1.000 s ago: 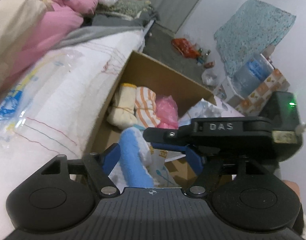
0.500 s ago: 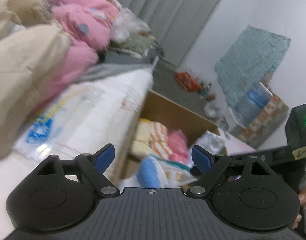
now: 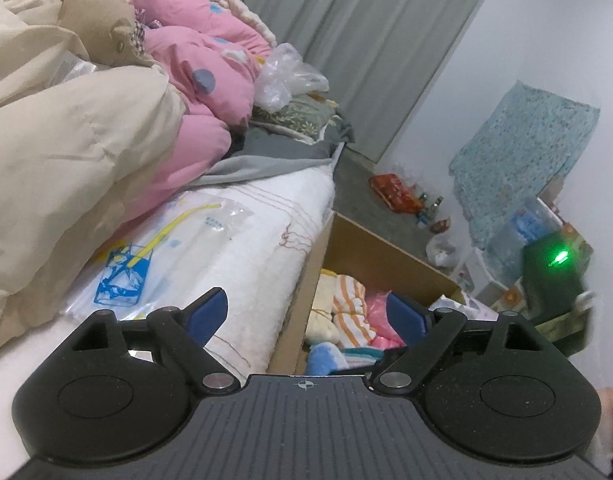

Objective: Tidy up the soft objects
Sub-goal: 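Lower towel and white packet into the box and open both tools, then withdraw both tools from the box toward the blue wet-wipe packet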

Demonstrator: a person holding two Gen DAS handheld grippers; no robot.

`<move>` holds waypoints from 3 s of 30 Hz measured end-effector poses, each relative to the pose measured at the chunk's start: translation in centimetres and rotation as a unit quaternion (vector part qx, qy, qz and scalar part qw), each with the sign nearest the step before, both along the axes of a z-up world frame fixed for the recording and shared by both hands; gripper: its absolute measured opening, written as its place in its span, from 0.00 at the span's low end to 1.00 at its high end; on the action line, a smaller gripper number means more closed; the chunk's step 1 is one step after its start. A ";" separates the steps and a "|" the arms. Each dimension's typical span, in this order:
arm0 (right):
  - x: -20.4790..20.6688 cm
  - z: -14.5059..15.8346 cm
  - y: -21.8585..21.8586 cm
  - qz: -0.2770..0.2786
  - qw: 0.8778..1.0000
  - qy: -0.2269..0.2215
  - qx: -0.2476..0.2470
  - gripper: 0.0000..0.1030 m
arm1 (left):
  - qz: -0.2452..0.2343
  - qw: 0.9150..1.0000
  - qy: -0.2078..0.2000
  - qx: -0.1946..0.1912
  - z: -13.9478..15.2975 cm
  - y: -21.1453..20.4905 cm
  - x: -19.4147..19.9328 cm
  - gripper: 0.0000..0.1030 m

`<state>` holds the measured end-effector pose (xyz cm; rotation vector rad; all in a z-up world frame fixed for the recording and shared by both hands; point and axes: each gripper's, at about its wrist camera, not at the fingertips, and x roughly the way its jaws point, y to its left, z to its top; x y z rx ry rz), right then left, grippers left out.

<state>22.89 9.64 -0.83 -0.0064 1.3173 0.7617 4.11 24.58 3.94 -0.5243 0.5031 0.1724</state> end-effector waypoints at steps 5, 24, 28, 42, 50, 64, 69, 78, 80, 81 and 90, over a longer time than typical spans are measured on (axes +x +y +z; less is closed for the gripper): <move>-1.8 2.2 1.7 0.039 0.998 -0.027 0.034 0.90 | 0.010 1.000 -0.004 -0.010 -0.4 0.7 -0.1 0.87; -0.1 -2.9 0.9 0.008 0.999 -0.013 -0.046 0.80 | 0.012 1.000 -0.002 -0.023 -0.6 1.3 -0.2 0.94; -1.3 -3.0 1.7 0.047 0.995 -0.050 -0.075 0.49 | 0.013 1.000 -0.009 -0.016 -0.3 1.3 -0.5 0.95; -6.5 0.6 5.1 0.101 0.970 -0.175 -0.133 0.63 | 0.011 1.000 -0.010 -0.027 -0.6 1.6 -0.8 0.95; -4.4 1.4 1.0 -0.002 0.999 -0.021 0.026 0.65 | 0.014 0.999 -0.018 -0.027 -0.4 1.7 -1.1 0.96; -1.5 -0.3 -5.3 -0.120 0.977 0.035 0.172 0.73 | 0.009 1.000 -0.022 -0.017 0.0 0.8 -1.4 0.96; -1.8 1.2 -7.4 -0.117 0.966 0.010 0.230 0.78 | -0.002 1.000 -0.028 -0.008 0.7 -0.2 -1.7 0.96; -4.7 5.0 -12.6 -0.106 0.945 -0.028 0.309 0.79 | -0.051 0.998 -0.044 0.014 2.5 -3.3 -3.1 0.98; -6.1 5.7 -15.0 -0.107 0.941 -0.044 0.318 0.79 | -0.073 0.996 -0.042 0.016 2.7 -4.3 -3.2 0.99; -6.8 6.1 -16.3 -0.108 0.939 -0.054 0.321 0.79 | -0.083 0.996 -0.041 0.017 2.7 -4.8 -3.3 0.99; -11.4 7.8 -27.4 -0.176 0.933 -0.140 0.281 0.80 | -0.205 0.979 -0.012 0.014 2.4 -10.9 -1.7 1.00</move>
